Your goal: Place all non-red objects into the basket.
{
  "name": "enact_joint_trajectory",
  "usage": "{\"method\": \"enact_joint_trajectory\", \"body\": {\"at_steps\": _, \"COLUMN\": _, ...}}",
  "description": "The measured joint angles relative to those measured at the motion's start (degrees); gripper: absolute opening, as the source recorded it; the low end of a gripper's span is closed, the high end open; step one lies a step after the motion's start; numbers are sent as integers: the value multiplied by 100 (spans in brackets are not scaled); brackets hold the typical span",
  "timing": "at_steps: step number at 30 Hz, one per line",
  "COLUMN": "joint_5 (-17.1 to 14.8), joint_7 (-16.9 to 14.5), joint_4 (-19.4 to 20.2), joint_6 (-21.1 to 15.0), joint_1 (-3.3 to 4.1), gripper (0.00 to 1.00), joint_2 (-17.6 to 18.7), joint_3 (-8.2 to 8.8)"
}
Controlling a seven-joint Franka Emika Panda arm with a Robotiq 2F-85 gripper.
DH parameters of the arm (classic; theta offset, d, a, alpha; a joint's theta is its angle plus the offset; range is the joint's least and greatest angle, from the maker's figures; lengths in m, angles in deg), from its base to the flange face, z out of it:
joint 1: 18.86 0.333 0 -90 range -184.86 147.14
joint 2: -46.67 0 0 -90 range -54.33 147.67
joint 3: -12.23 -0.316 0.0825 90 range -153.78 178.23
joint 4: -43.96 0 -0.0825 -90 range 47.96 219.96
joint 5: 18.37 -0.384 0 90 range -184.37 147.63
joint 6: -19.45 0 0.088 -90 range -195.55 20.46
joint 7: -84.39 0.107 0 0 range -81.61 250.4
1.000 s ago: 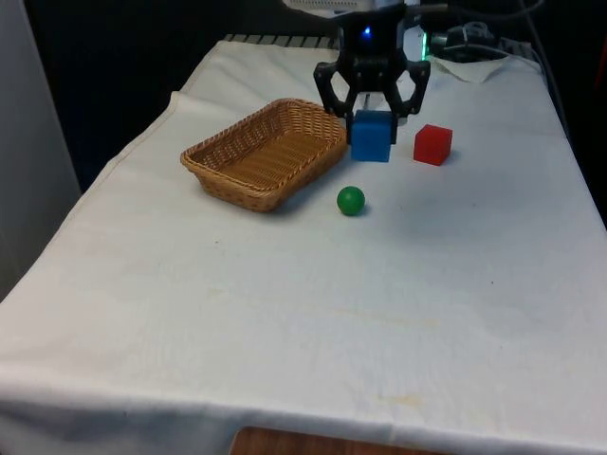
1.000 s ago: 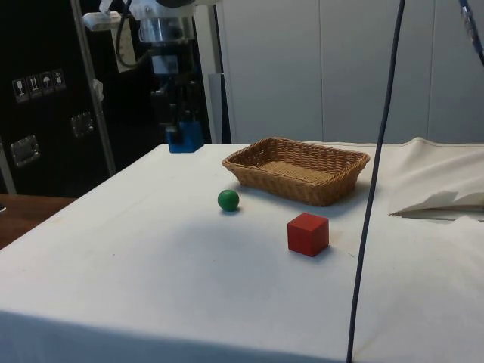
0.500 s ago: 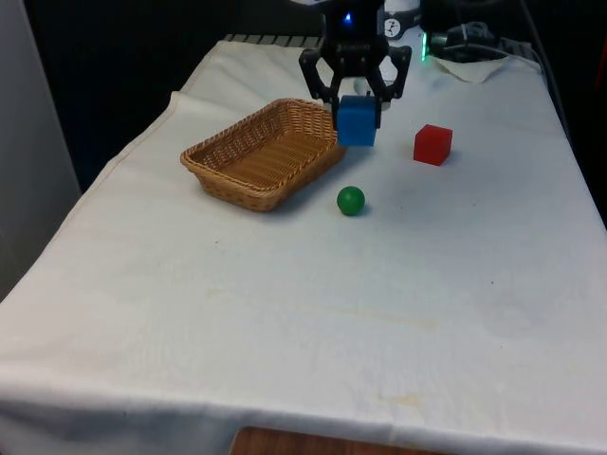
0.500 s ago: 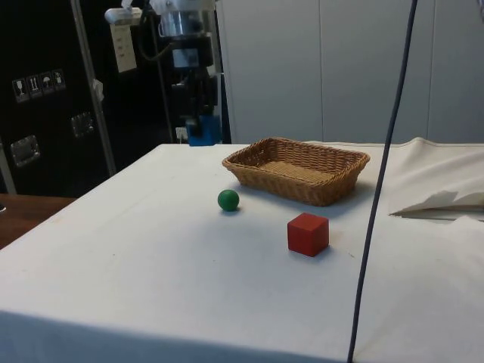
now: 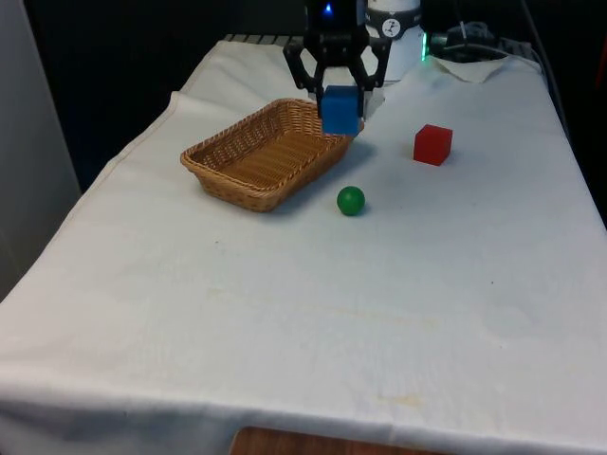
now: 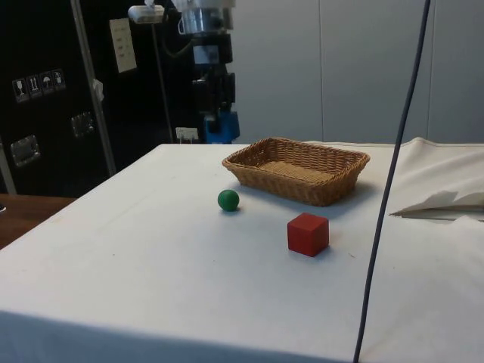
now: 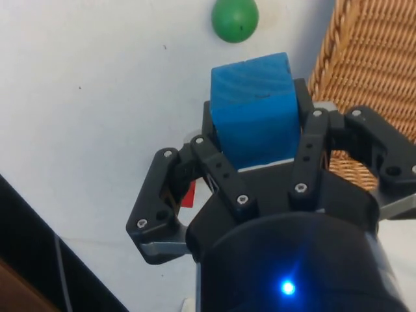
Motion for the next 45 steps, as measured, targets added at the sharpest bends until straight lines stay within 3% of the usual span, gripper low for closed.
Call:
{"method": "enact_joint_trajectory", "body": {"at_steps": 31, "joint_5": 11, "joint_7": -619, "joint_4": 728, "joint_6": -430, "joint_1": -11, "gripper": 0, "joint_2": -361, "joint_3": 630}}
{"method": "enact_joint_trajectory", "body": {"at_steps": 45, "joint_5": 166, "joint_7": -710, "joint_4": 980, "joint_6": -751, "joint_1": -11, "gripper": 0, "joint_2": -355, "joint_3": 842}}
